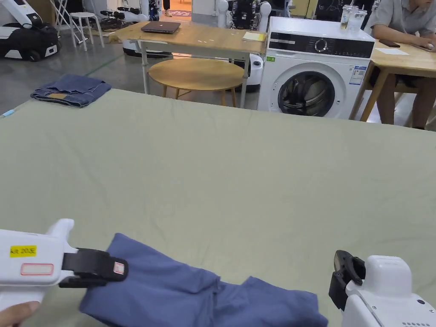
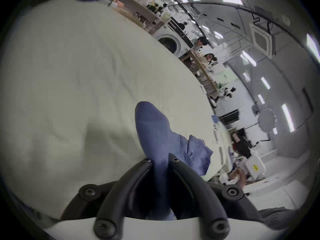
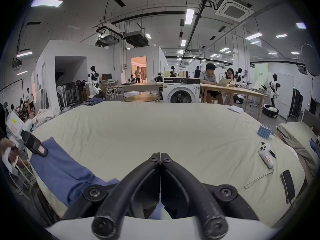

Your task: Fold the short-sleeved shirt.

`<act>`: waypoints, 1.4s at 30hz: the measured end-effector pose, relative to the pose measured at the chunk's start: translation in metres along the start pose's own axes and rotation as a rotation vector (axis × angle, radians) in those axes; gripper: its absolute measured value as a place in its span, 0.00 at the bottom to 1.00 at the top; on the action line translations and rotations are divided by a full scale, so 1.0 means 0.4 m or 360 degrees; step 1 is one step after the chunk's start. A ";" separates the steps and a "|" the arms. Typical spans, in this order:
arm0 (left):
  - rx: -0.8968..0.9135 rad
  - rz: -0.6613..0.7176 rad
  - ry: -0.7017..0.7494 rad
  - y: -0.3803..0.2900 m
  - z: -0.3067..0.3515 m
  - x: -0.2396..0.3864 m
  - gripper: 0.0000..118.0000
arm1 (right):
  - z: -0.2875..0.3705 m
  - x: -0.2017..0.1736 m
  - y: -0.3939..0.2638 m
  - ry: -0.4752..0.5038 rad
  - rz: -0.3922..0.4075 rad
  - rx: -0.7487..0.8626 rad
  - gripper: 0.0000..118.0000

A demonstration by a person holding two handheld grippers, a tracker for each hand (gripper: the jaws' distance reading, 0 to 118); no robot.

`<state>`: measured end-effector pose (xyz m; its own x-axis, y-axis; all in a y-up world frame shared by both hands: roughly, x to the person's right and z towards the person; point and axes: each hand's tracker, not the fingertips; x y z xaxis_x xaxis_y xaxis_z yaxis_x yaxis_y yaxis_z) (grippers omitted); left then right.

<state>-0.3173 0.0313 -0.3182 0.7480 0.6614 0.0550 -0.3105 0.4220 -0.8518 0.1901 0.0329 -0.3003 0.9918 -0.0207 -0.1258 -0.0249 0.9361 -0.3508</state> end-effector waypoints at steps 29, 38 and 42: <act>-0.0378 -0.0373 0.0099 0.021 -0.245 0.465 0.04 | 0.007 0.010 -0.027 0.0007 -0.0029 -0.0047 0.00; -0.0521 -0.0319 0.0068 -0.050 -0.492 0.517 0.04 | 0.016 0.037 -0.039 -0.0036 -0.0049 -0.0077 0.00; -0.0607 -0.0268 0.0143 -0.093 -0.586 0.487 0.04 | 0.023 0.049 -0.041 -0.0058 -0.0056 -0.0087 0.00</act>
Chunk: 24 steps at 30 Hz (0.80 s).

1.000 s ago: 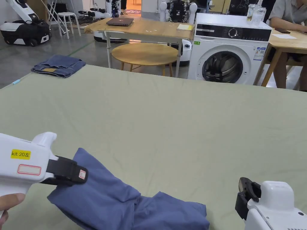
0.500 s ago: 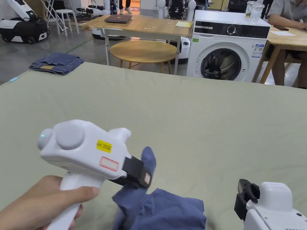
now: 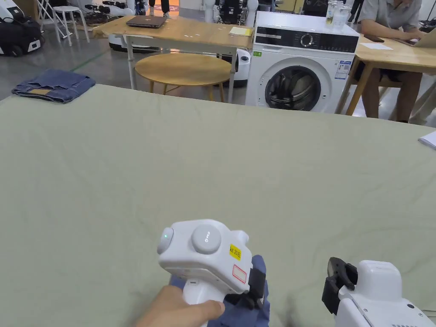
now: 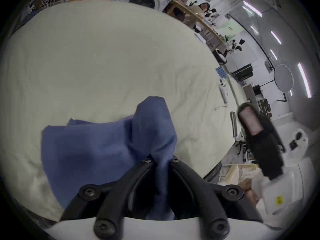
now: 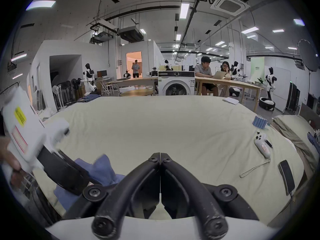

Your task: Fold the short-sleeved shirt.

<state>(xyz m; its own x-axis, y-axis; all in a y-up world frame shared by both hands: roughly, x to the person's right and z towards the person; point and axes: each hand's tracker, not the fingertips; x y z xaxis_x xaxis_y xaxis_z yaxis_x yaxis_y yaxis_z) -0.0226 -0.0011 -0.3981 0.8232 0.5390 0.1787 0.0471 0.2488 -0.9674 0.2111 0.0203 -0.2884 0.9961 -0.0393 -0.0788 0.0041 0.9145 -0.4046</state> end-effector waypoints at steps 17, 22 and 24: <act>0.0227 0.0066 -0.0300 -0.018 0.109 -0.034 0.37 | 0.006 0.020 0.000 -0.0010 -0.0034 0.0003 0.00; 0.0168 0.0072 -0.0345 -0.037 0.023 -0.086 0.05 | 0.011 0.019 -0.001 0.0001 -0.0052 0.0024 0.00; 0.0110 0.0129 -0.0395 -0.049 -0.038 -0.113 0.03 | 0.012 0.018 -0.001 0.0005 -0.0058 0.0033 0.00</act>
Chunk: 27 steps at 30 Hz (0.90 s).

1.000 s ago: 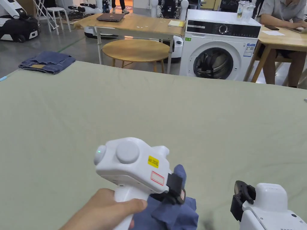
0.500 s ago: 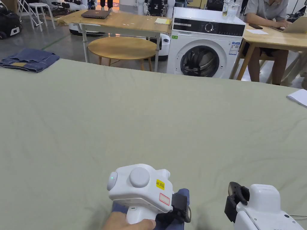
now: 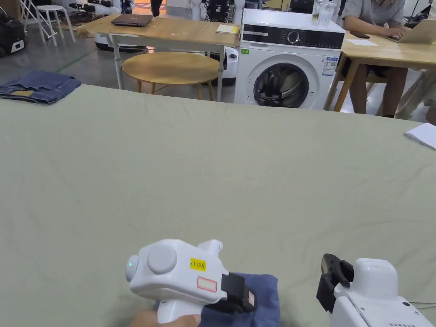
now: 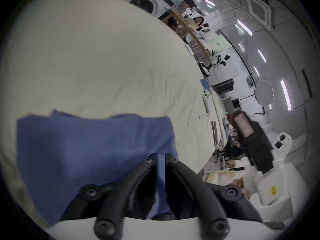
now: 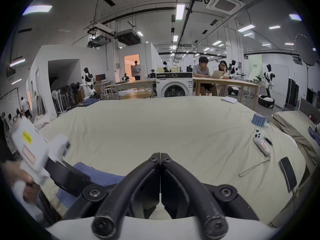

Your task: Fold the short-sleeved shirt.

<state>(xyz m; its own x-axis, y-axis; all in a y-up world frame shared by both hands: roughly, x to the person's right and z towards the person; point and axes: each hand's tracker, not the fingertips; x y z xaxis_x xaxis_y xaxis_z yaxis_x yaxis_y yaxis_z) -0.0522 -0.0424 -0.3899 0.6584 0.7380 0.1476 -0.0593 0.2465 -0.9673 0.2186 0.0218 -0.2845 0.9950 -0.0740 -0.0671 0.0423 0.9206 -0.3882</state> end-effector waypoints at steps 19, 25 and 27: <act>0.0310 -0.0215 0.0049 -0.034 0.047 -0.003 0.00 | -0.024 -0.042 0.030 0.0008 0.0054 0.0101 0.00; 0.0908 -0.0528 0.0449 -0.037 0.240 0.040 0.00 | -0.051 -0.074 0.074 -0.0002 0.0053 0.0197 0.00; 0.1111 -0.0614 0.0606 -0.052 0.288 0.050 0.00 | -0.056 -0.085 0.088 -0.0006 0.0051 0.0231 0.00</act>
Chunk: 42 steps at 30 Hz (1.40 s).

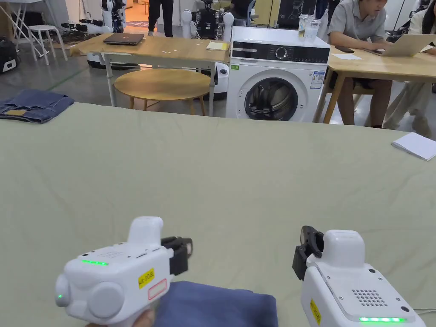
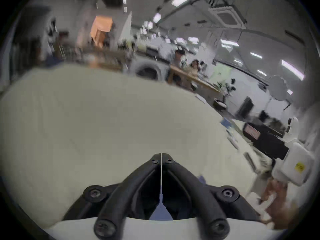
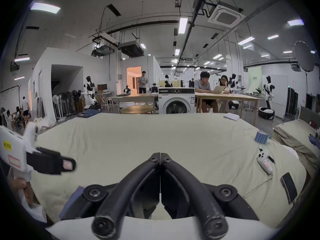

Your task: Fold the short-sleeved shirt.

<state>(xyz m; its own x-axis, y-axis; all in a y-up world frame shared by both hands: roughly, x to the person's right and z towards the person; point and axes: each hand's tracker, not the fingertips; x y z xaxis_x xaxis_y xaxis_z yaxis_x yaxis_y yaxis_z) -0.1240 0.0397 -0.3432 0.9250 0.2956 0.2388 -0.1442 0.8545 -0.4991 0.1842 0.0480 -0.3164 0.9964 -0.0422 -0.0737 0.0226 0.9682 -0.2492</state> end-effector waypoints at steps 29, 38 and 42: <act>0.0384 -0.0123 0.0616 -0.047 0.196 -0.159 0.00 | 0.041 -0.111 -0.257 0.0225 0.0161 -0.0625 0.00; 0.0050 0.0154 0.0374 -0.102 0.172 -0.214 0.00 | 0.038 -0.121 -0.341 0.0162 0.0297 -0.0707 0.00; -0.0205 0.0311 0.0086 -0.116 0.140 -0.242 0.00 | 0.036 -0.117 -0.348 0.0138 0.0291 -0.0688 0.00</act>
<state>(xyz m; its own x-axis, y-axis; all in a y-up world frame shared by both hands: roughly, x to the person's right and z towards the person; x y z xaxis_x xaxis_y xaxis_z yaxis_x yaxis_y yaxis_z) -0.2267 -0.0048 -0.2965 0.9018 0.4239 0.0843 -0.2795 0.7207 -0.6344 0.1358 -0.0813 -0.2642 0.9699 0.0810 -0.2297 -0.2070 0.7710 -0.6023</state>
